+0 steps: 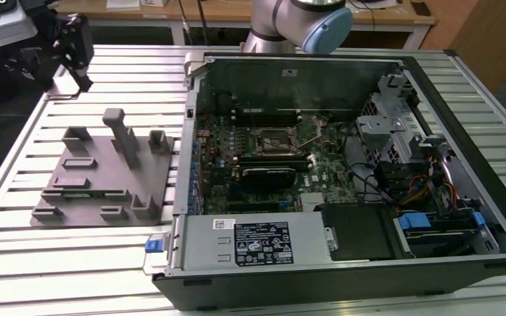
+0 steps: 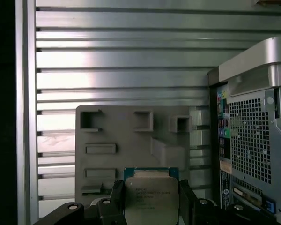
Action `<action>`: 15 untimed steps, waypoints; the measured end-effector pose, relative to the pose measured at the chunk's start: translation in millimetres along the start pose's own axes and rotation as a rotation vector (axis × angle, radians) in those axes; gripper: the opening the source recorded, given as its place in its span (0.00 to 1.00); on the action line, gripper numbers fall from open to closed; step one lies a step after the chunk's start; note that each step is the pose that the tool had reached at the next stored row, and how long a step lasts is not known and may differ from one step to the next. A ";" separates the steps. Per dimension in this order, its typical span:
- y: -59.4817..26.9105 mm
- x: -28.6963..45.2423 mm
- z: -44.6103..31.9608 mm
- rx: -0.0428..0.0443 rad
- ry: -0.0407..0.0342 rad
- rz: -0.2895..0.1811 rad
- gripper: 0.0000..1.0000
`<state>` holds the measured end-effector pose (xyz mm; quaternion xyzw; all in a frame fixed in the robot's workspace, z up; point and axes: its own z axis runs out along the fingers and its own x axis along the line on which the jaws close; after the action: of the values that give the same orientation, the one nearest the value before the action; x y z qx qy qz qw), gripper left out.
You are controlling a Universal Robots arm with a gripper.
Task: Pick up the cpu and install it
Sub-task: 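Pick up the cpu and move it towards the insertion slot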
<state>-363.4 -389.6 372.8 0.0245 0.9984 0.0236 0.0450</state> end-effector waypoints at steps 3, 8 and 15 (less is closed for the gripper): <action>1.1 -4.0 0.4 0.0000 0.0000 0.000 0.55; 2.8 -11.8 1.2 0.0000 0.0000 0.000 0.55; 5.5 -21.8 2.1 0.0001 0.0001 0.000 0.55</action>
<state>-341.3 -385.2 372.8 0.0245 0.9984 0.0236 0.0450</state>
